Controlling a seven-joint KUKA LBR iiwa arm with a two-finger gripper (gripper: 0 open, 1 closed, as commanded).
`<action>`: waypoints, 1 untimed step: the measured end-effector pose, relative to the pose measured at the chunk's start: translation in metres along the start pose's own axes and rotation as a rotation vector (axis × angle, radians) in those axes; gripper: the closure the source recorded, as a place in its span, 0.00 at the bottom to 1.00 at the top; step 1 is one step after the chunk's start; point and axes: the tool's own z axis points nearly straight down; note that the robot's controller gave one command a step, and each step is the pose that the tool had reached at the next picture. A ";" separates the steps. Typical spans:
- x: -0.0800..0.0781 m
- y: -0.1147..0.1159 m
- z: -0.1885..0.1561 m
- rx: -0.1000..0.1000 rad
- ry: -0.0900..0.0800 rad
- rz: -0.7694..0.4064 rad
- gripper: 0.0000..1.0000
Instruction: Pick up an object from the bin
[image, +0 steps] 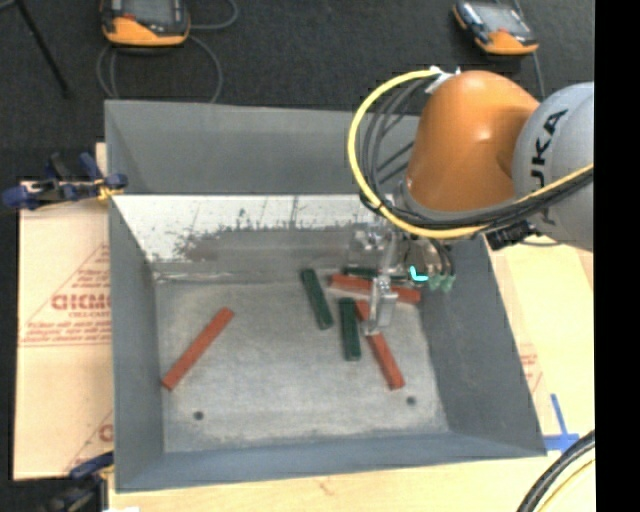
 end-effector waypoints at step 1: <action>-0.056 -0.032 0.175 0.001 -0.004 -0.226 0.00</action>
Offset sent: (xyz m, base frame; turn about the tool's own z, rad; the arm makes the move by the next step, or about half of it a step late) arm 0.0553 -0.0307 -0.1745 -0.2276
